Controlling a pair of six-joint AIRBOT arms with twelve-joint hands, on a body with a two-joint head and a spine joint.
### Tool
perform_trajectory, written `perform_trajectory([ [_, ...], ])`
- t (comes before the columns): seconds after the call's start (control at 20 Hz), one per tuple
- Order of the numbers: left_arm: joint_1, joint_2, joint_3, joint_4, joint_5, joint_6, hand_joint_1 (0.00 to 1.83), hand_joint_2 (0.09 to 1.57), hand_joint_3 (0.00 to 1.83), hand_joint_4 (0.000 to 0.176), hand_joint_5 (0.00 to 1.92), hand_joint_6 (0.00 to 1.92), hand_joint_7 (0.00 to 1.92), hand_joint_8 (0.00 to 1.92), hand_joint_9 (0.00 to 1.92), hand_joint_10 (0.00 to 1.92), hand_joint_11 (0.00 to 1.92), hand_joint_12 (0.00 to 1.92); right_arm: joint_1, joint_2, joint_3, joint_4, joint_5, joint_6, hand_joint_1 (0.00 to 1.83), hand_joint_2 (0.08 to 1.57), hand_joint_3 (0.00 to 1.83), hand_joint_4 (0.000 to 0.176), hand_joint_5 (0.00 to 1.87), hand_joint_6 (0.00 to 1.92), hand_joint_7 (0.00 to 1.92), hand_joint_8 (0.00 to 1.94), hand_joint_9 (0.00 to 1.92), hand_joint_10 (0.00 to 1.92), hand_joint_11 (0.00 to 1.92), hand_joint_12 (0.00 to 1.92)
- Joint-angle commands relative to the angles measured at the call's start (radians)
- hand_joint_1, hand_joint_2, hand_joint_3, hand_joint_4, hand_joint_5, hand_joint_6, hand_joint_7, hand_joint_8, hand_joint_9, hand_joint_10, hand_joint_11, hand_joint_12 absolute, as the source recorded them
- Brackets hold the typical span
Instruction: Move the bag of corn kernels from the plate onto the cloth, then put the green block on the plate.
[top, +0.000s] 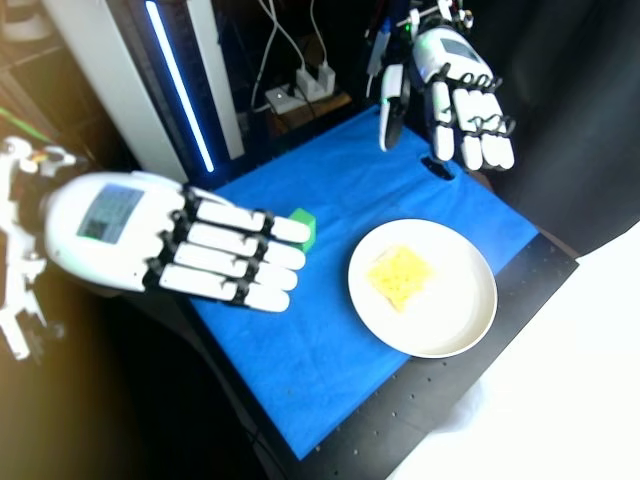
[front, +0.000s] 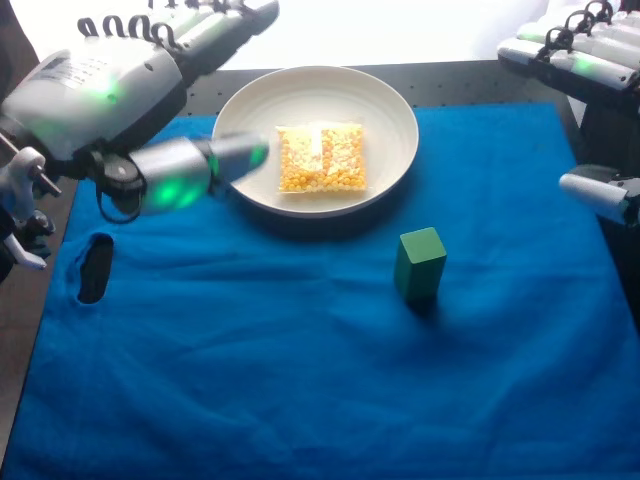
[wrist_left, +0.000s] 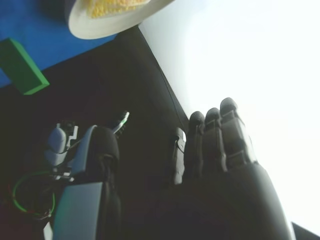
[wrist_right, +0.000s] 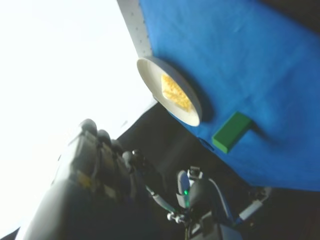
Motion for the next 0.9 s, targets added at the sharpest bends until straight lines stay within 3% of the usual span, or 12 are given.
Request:
perform_trajectory([
  [0.0,-0.02,-0.003,0.003,0.012,-0.122,-0.003,0.31,1.45,0.0,0.023,0.01,0.0,0.0,0.0,0.0,0.0,0.01,0.01,0.013,-0.001,0.0,0.024,0.114,-0.002,0.58,1.34,0.06,0.0,0.0,0.0,0.0,0.0,0.0,0.0,0.0,0.0],
  [0.15,-0.022,-0.01,0.004,0.013,-0.112,-0.003,0.23,1.45,0.0,0.032,0.0,0.0,0.0,0.0,0.0,0.0,0.03,0.02,0.013,-0.013,0.0,0.024,0.114,-0.002,0.6,1.35,0.05,0.0,0.0,0.0,0.0,0.0,0.0,0.0,0.0,0.0],
  [0.3,-0.045,-0.036,0.027,0.014,-0.062,-0.003,0.25,1.44,0.0,0.026,0.0,0.0,0.0,0.0,0.0,0.0,0.0,0.03,0.012,-0.031,0.003,0.025,0.11,-0.002,0.7,1.34,0.03,0.0,0.0,0.0,0.0,0.0,0.0,0.0,0.0,0.0],
  [0.4,-0.096,-0.079,0.077,0.016,0.03,-0.003,0.25,1.43,0.0,0.012,0.0,0.0,0.0,0.0,0.0,0.0,0.0,0.34,0.012,-0.044,0.008,0.03,0.107,-0.002,0.66,1.38,0.04,0.0,0.0,0.0,0.0,0.0,0.0,0.0,0.0,0.0],
  [0.5,-0.151,-0.134,0.135,0.021,0.142,0.005,0.36,1.4,0.0,0.019,0.0,0.0,0.0,0.0,0.0,0.0,0.0,0.31,0.012,-0.052,0.008,0.03,0.103,-0.002,0.58,1.41,0.05,0.0,0.0,0.0,0.0,0.0,0.0,0.0,0.0,0.0],
  [0.55,-0.196,-0.182,0.18,0.009,0.222,0.042,0.44,1.37,0.0,0.044,0.0,0.0,0.0,0.0,0.0,0.0,0.0,0.31,0.012,-0.056,0.009,0.03,0.1,-0.002,0.44,1.44,0.07,0.0,0.0,0.0,0.0,0.0,0.0,0.0,0.0,0.0],
  [0.6,-0.216,-0.212,0.207,-0.012,0.277,0.076,0.48,1.35,0.0,0.047,0.0,0.0,0.0,0.0,0.0,0.0,0.0,0.5,0.012,-0.056,0.009,0.029,0.097,-0.002,0.39,1.44,0.07,0.001,0.0,0.0,0.0,0.0,0.0,0.0,0.0,0.0],
  [0.65,-0.225,-0.248,0.243,-0.049,0.33,0.111,0.61,1.33,0.0,0.035,0.03,0.01,0.0,0.0,0.01,0.0,0.0,0.69,0.012,-0.057,0.009,0.028,0.094,-0.002,0.38,1.44,0.07,0.0,0.0,0.0,0.0,0.0,0.0,0.0,0.0,0.0],
  [0.7,-0.229,-0.27,0.266,-0.064,0.358,0.12,0.62,1.31,0.0,0.041,0.05,0.02,0.02,0.01,0.02,0.01,0.0,0.73,0.012,-0.057,0.009,0.027,0.091,-0.002,0.44,1.43,0.06,0.0,0.0,0.0,0.0,0.0,0.0,0.0,0.0,0.0],
  [0.75,-0.231,-0.297,0.299,-0.089,0.394,0.131,0.65,1.29,0.0,0.045,0.06,0.01,0.03,0.0,0.03,0.01,0.0,0.7,0.012,-0.058,0.009,0.026,0.09,-0.002,0.37,1.44,0.07,0.0,0.0,0.0,0.0,0.0,0.0,0.0,0.0,0.0],
  [0.8,-0.231,-0.317,0.318,-0.11,0.418,0.147,0.64,1.29,0.0,0.033,0.04,0.0,0.01,0.0,0.01,0.0,0.0,0.63,0.012,-0.059,0.009,0.026,0.09,-0.002,0.38,1.41,0.05,0.0,0.0,0.0,0.0,0.0,0.0,0.0,0.0,0.0],
  [0.85,-0.231,-0.34,0.337,-0.145,0.451,0.194,0.65,1.29,0.0,0.043,0.01,0.0,0.0,0.0,0.01,0.0,0.0,0.55,0.012,-0.06,0.009,0.026,0.089,-0.002,0.44,1.36,0.03,0.0,0.0,0.0,0.0,0.0,0.0,0.0,0.0,0.0],
])
